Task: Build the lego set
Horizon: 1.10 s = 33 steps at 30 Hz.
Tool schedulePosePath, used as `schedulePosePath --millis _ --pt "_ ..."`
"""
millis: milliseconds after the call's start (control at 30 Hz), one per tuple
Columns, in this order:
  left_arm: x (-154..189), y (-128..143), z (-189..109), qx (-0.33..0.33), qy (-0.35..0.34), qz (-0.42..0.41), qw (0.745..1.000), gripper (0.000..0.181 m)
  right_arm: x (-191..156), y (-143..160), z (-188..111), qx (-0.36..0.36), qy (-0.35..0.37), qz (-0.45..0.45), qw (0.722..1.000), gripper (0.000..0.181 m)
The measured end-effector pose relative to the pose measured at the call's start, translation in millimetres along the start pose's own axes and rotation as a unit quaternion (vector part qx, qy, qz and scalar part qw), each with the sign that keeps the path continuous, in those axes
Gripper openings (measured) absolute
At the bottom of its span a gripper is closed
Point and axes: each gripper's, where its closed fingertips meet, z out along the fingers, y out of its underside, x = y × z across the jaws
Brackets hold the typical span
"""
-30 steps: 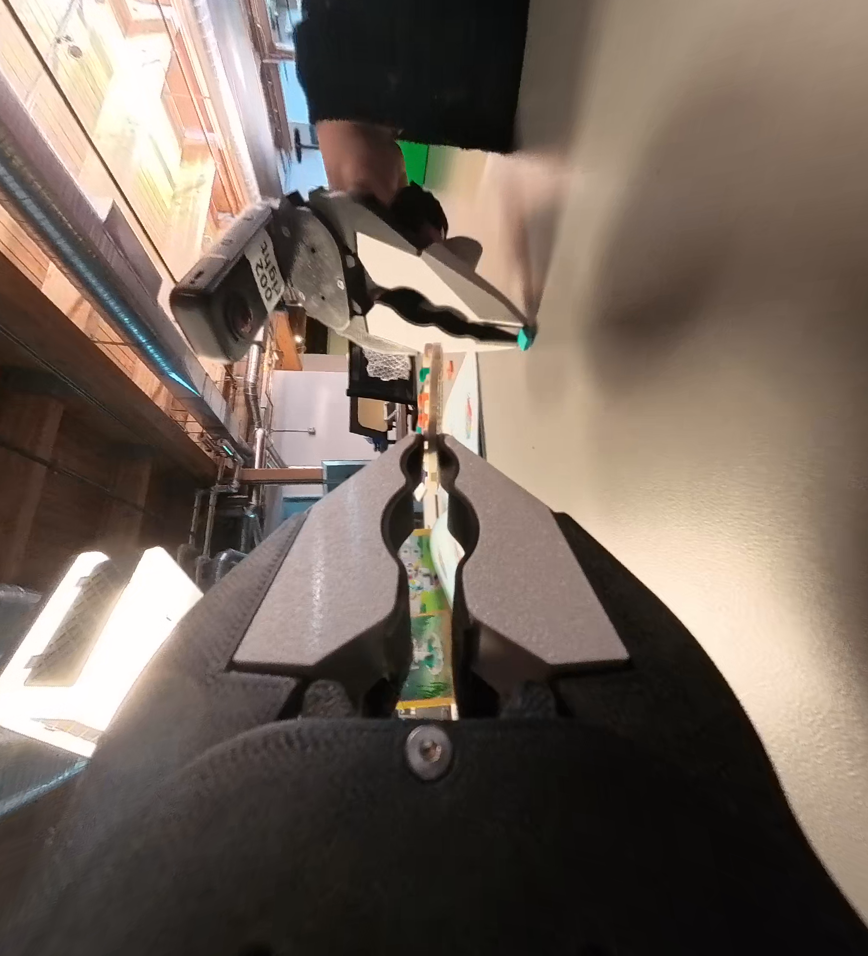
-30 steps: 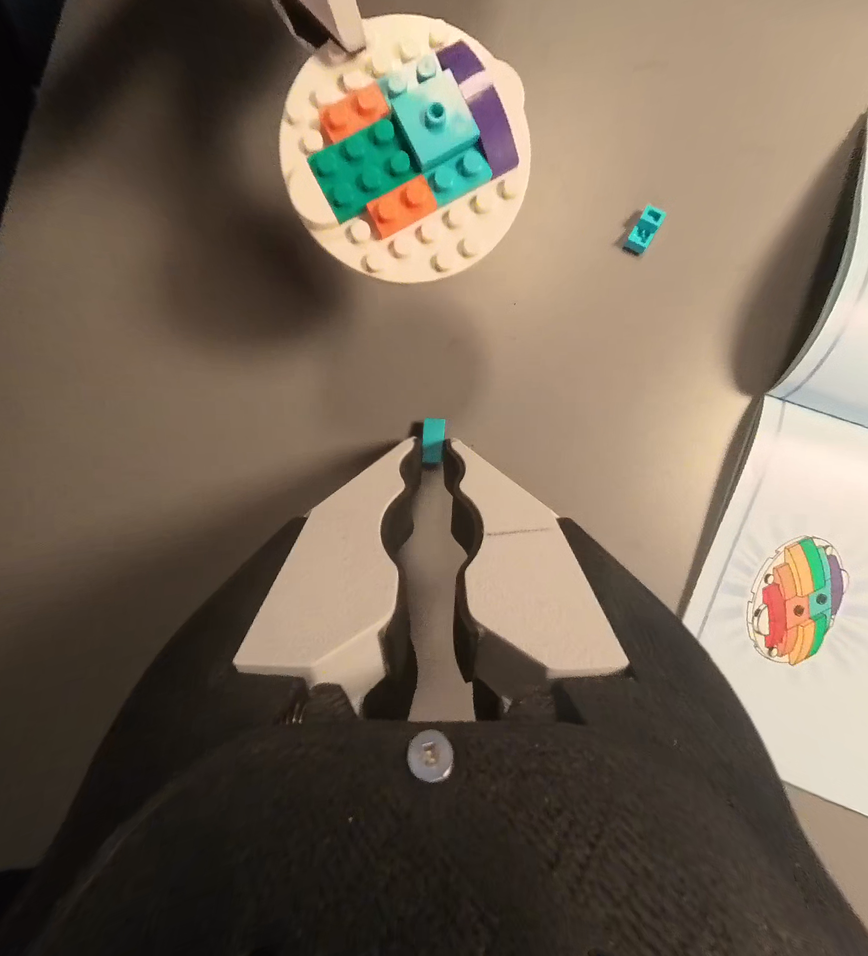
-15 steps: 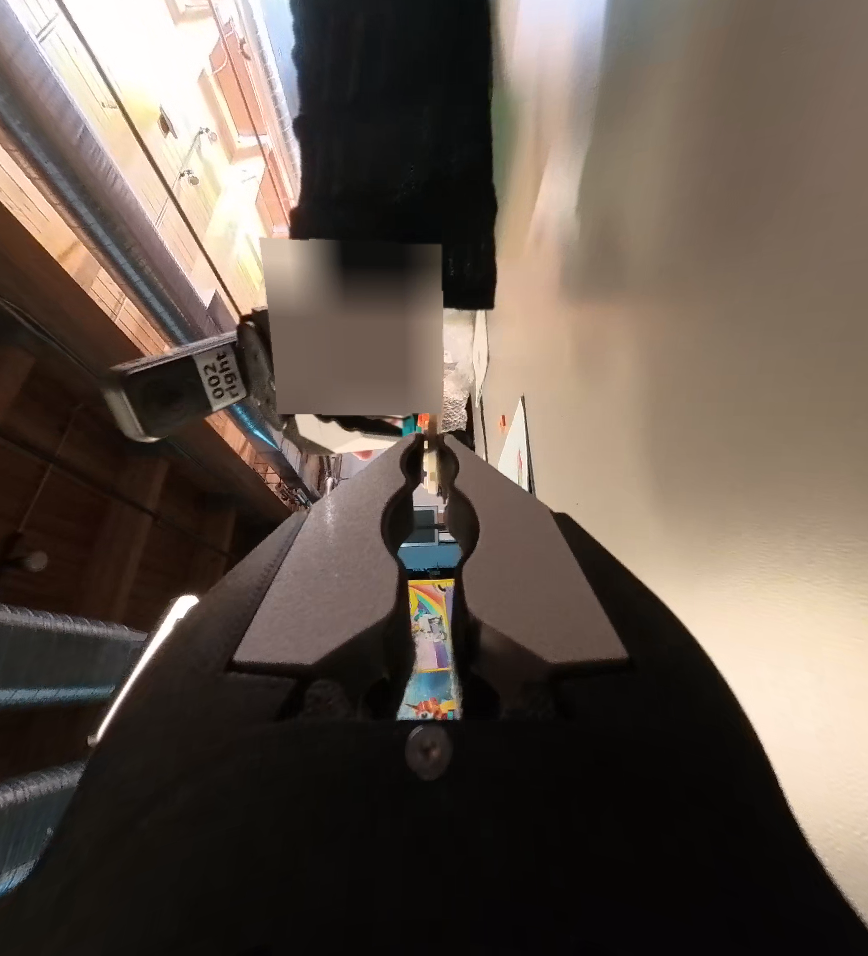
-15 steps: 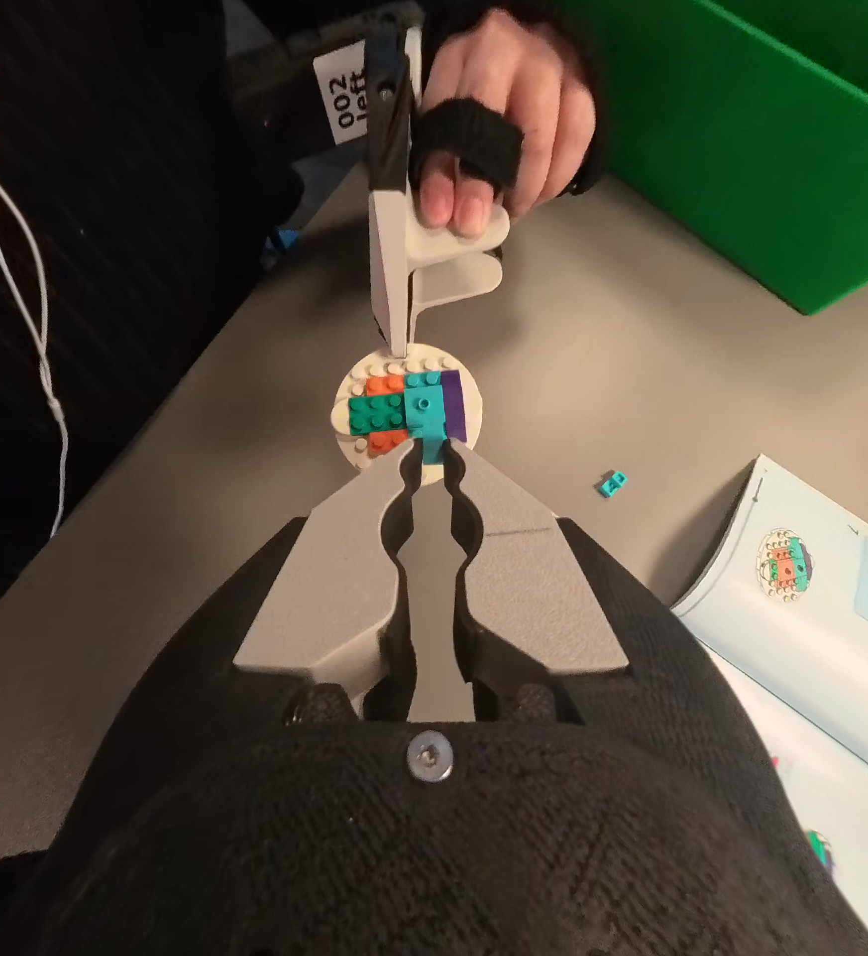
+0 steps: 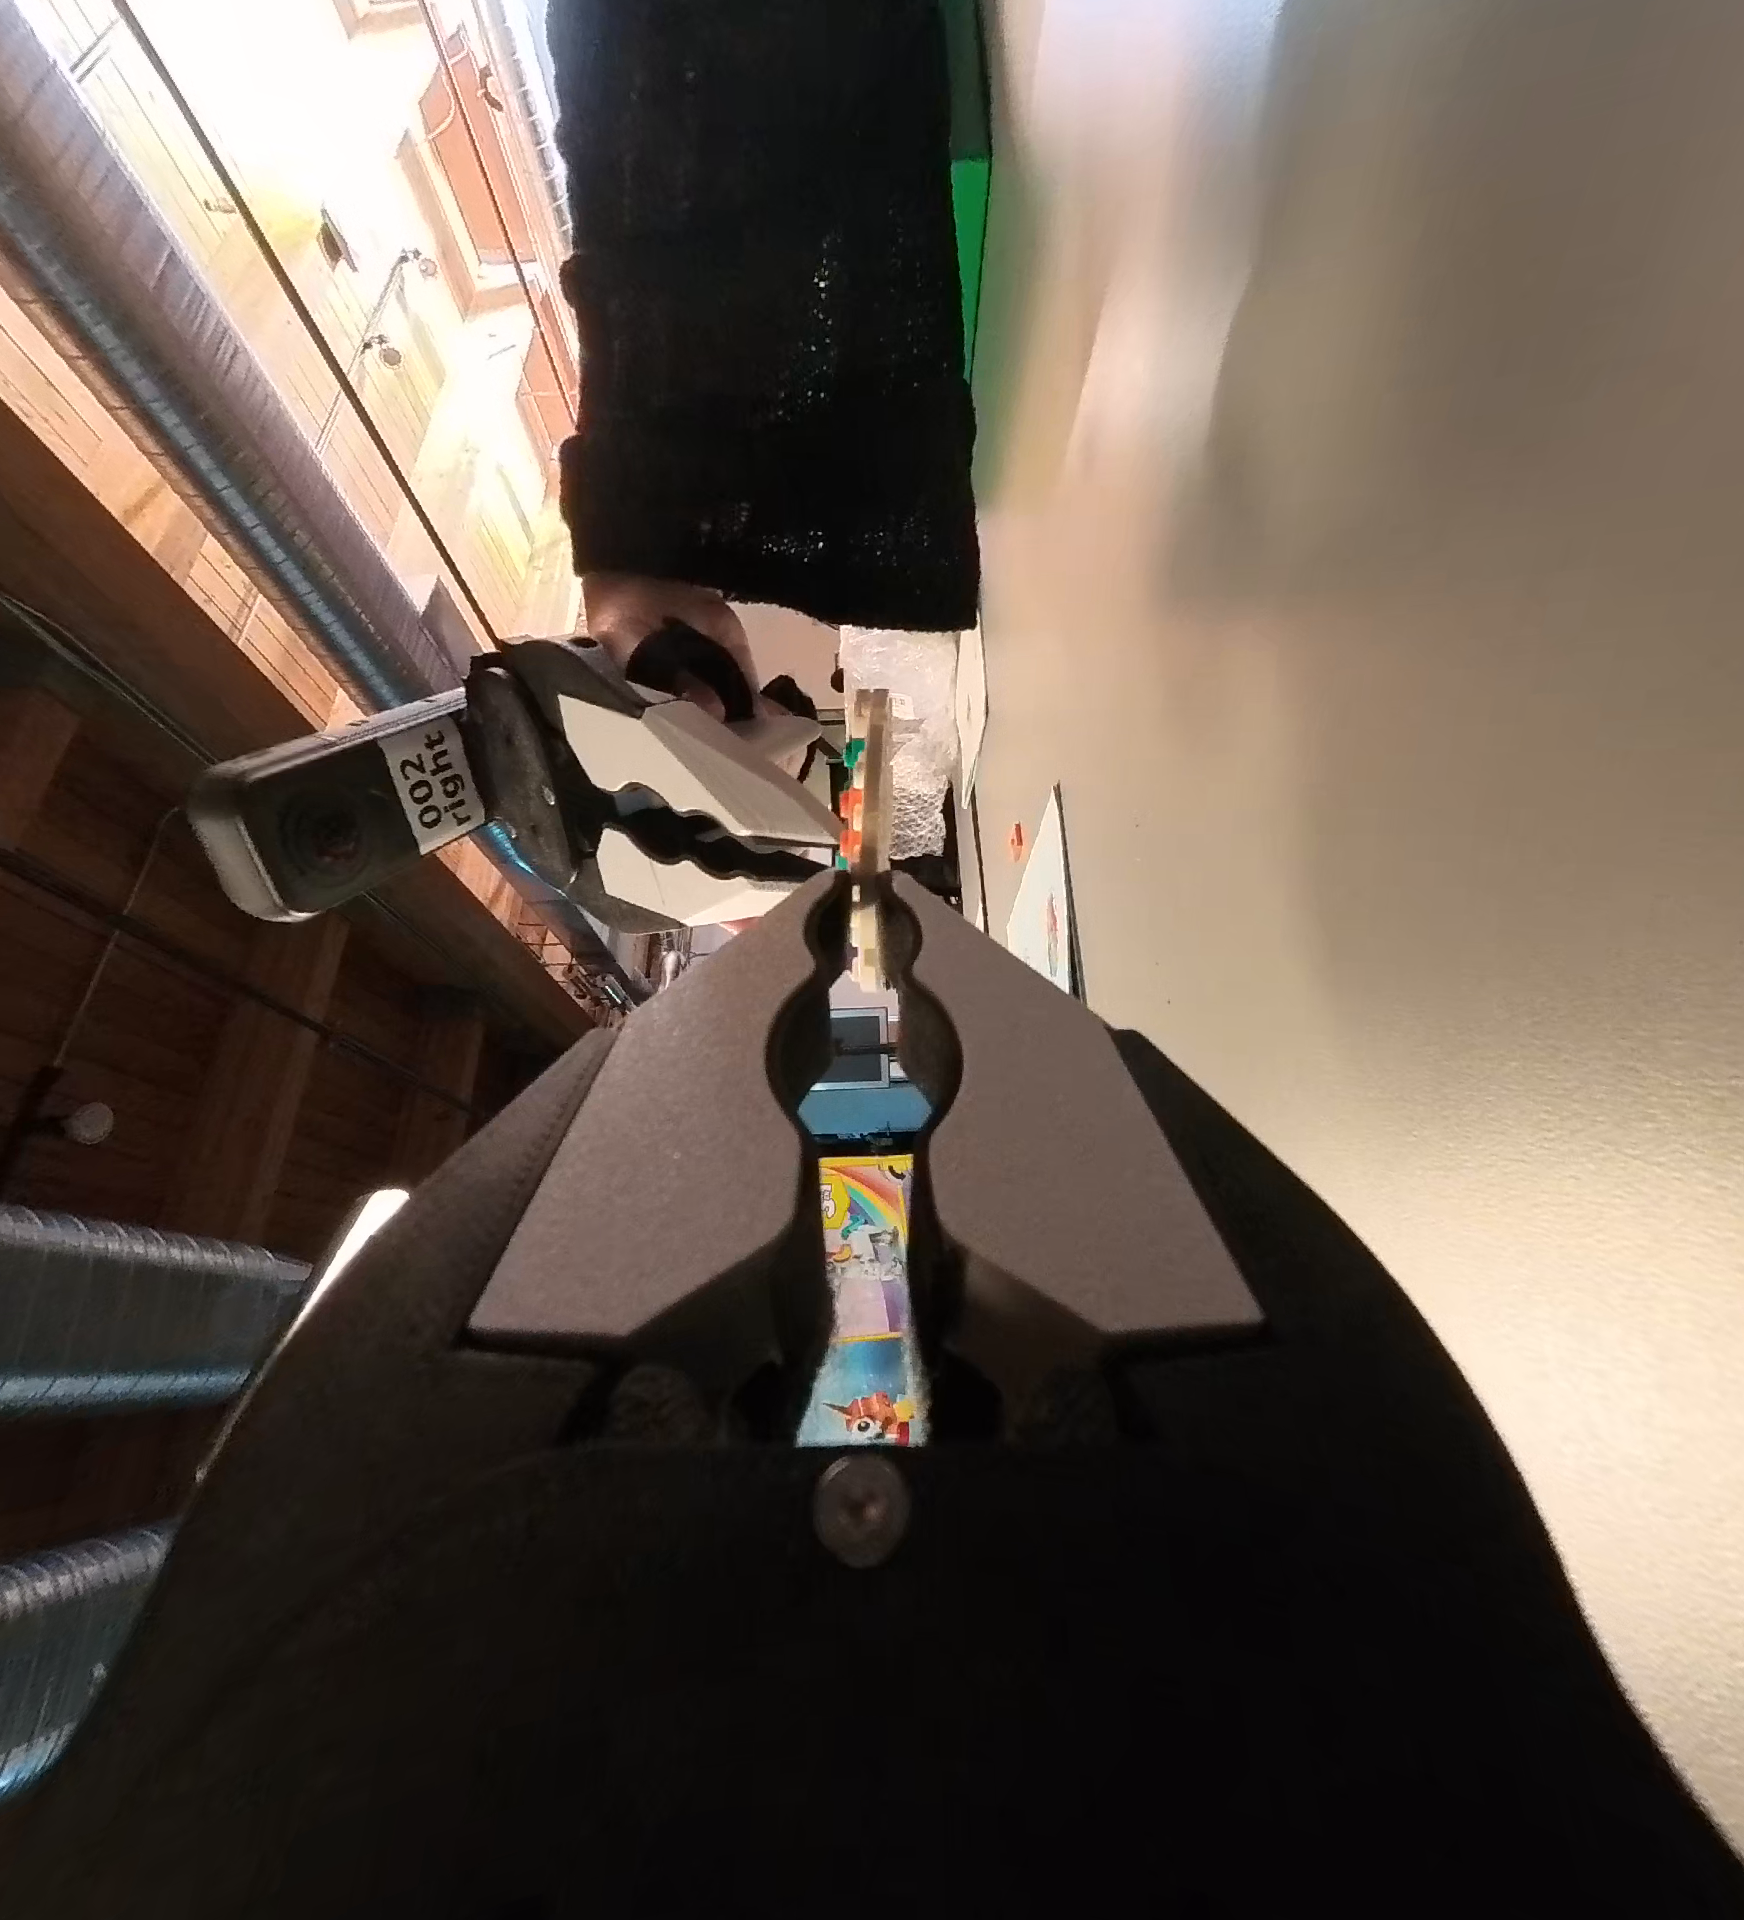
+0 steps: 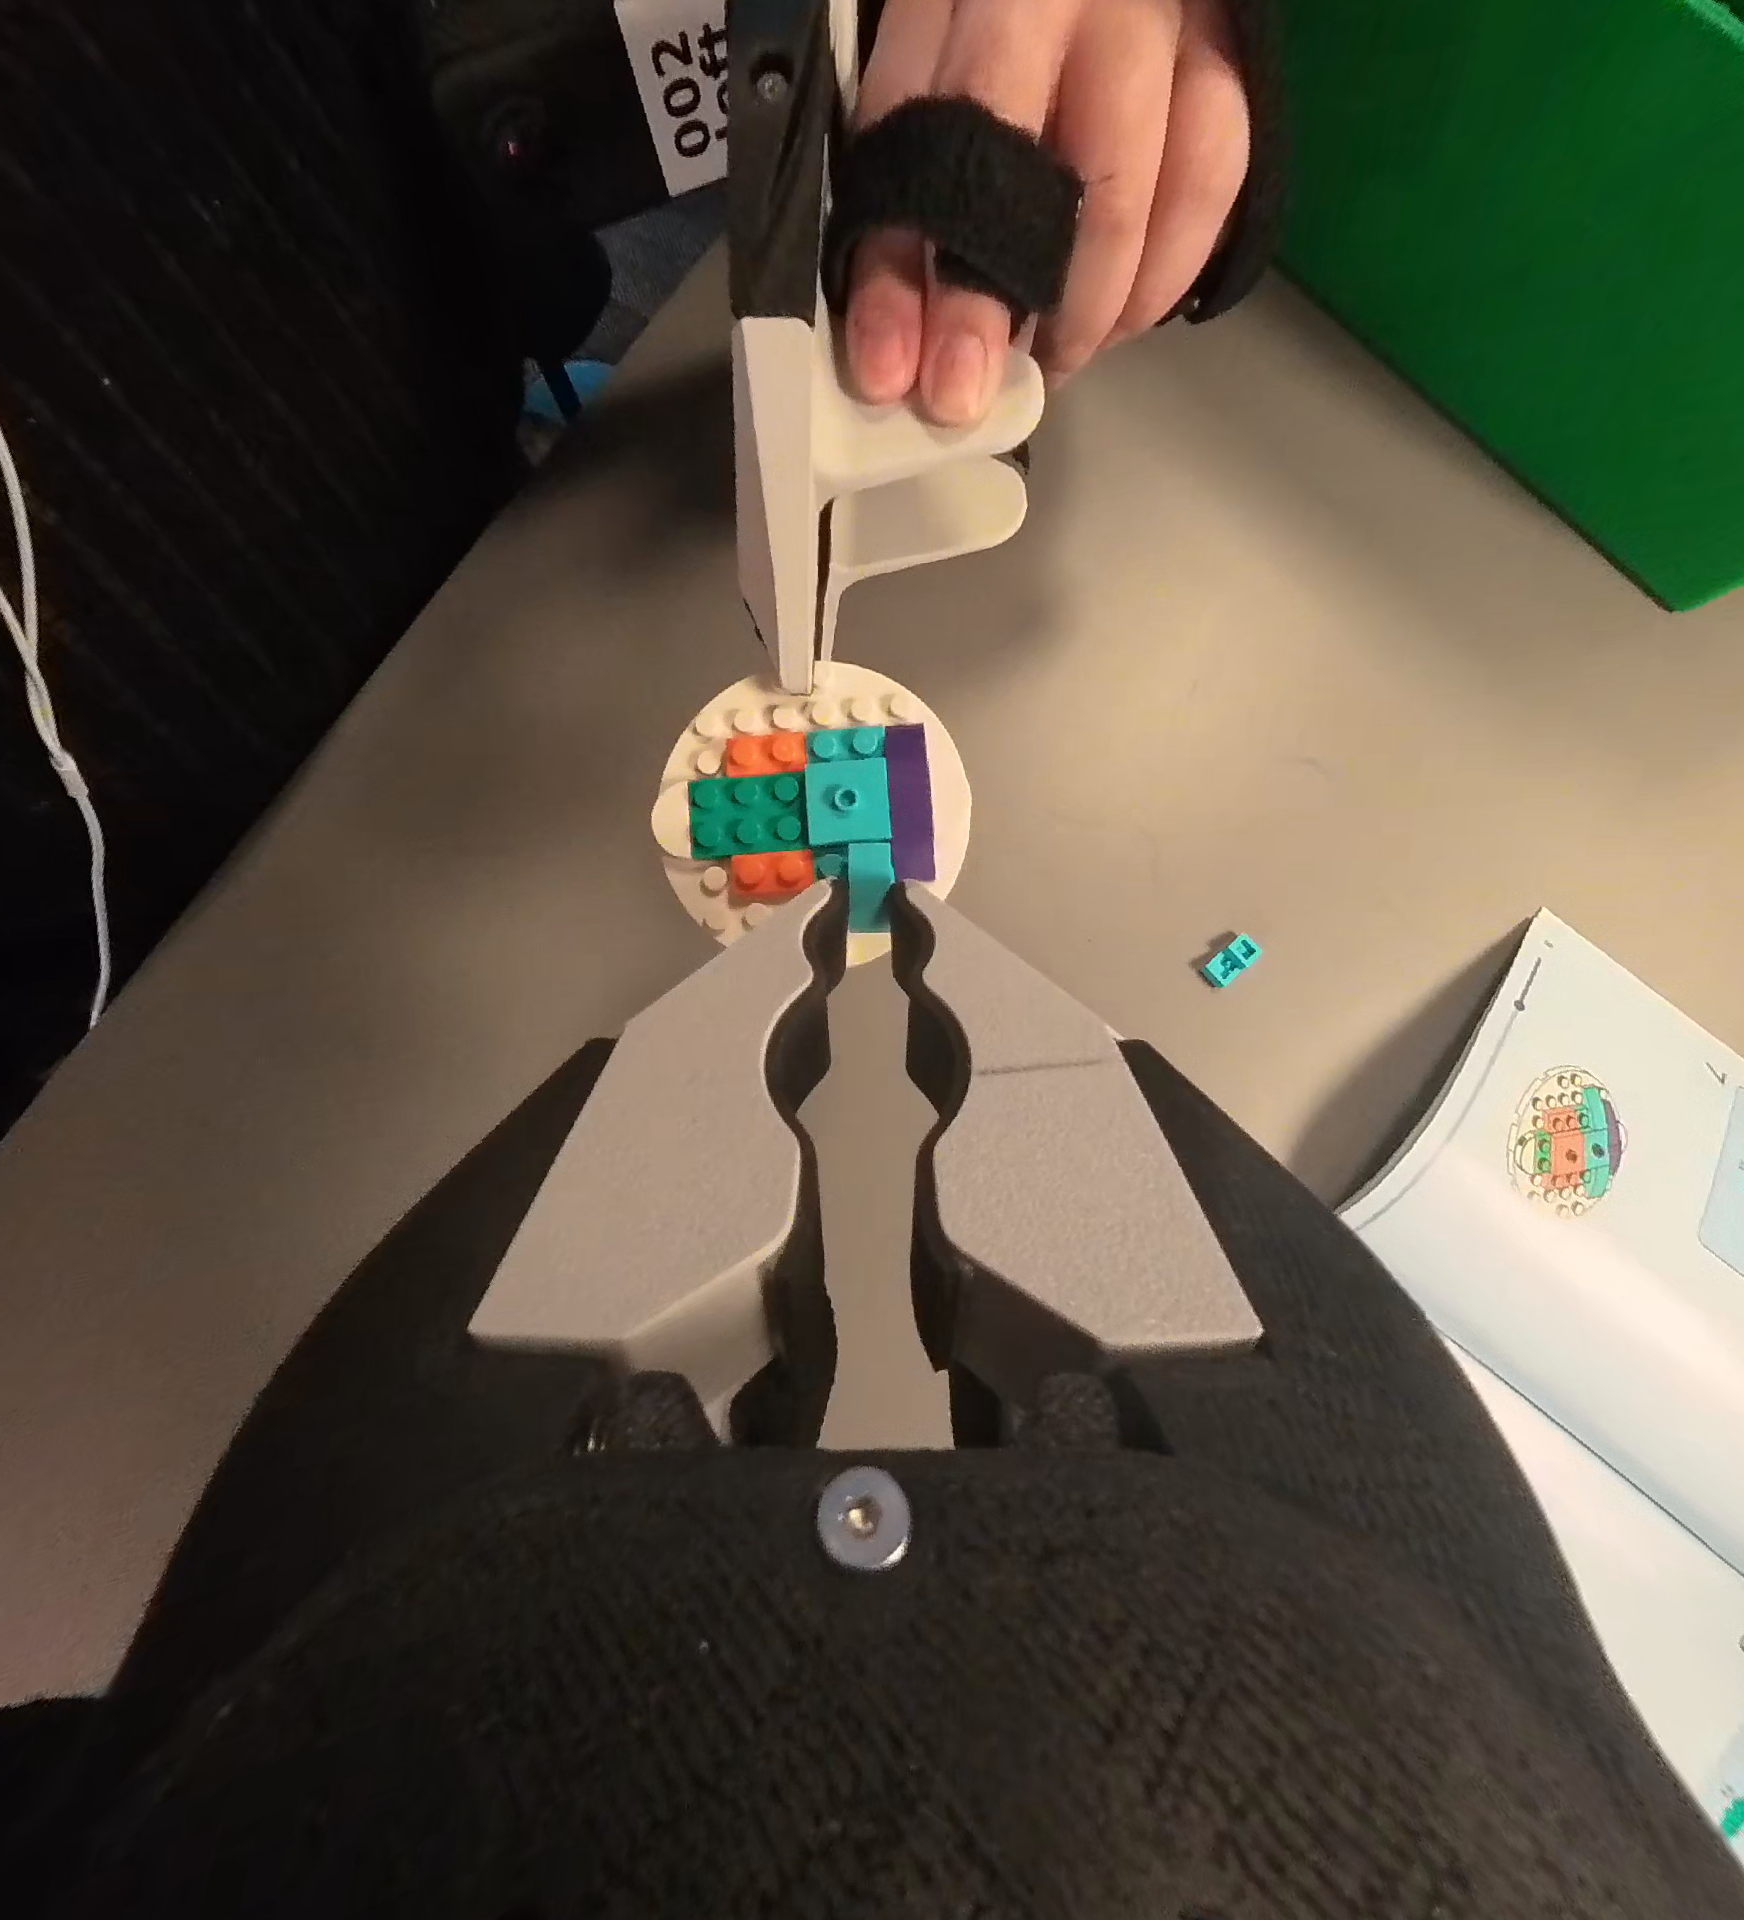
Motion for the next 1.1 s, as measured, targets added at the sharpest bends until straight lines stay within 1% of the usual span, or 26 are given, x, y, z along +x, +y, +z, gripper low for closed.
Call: schedulePosePath --millis 233,367,500,600,667,700,733,767,800,833,900,967,1067,1100 --pt "0 0 0 0.000 -0.001 0.001 1.000 0.004 0 1 2 -0.015 0.003 -0.012 1.000 0.006" --pt "0 1 0 -0.001 -0.001 0.001 1.000 0.004 0 1 2 -0.019 0.001 -0.011 1.000 0.010" --pt "0 2 1 -0.003 0.002 -0.004 1.000 0.004 4 2 -1 -0.021 0.018 -0.009 1.000 0.017" --pt "-2 8 1 -0.013 -0.001 -0.014 1.000 0.004 7 1 -12 -0.008 0.062 -0.005 0.998 0.030" --pt "-6 15 2 -0.030 -0.011 -0.023 0.999 0.004 9 2 -21 0.000 0.115 -0.015 0.993 0.044" --pt "-8 18 3 -0.038 -0.014 -0.028 0.999 0.004 11 6 -24 -0.008 0.154 -0.029 0.988 0.054" --pt "-8 21 3 -0.045 -0.015 -0.034 0.998 0.004 14 11 -26 -0.022 0.200 -0.049 0.978 0.065" --pt "-10 24 3 -0.050 -0.018 -0.038 0.998 0.004 16 16 -26 -0.040 0.246 -0.077 0.965 0.072" --pt "-10 27 3 -0.054 -0.020 -0.043 0.997 0.004 18 20 -25 -0.060 0.291 -0.113 0.948 0.077" --pt "-11 28 3 -0.057 -0.021 -0.046 0.997 0.004 20 22 -24 -0.079 0.338 -0.156 0.925 0.080" --pt "-12 29 3 -0.060 -0.024 -0.050 0.997 0.004 20 20 -18 -0.110 0.405 -0.239 0.876 0.078" --pt "-13 29 3 -0.060 -0.026 -0.056 0.996 0.004 21 17 -12 -0.132 0.452 -0.283 0.836 0.076" --pt "-13 29 3 -0.060 -0.028 -0.057 0.996 0.004 28 13 -7 -0.145 0.494 -0.290 0.807 0.071" --pt "-13 29 3 -0.060 -0.027 -0.058 0.996 0.004 29 10 -7 -0.144 0.508 -0.299 0.795 0.066"
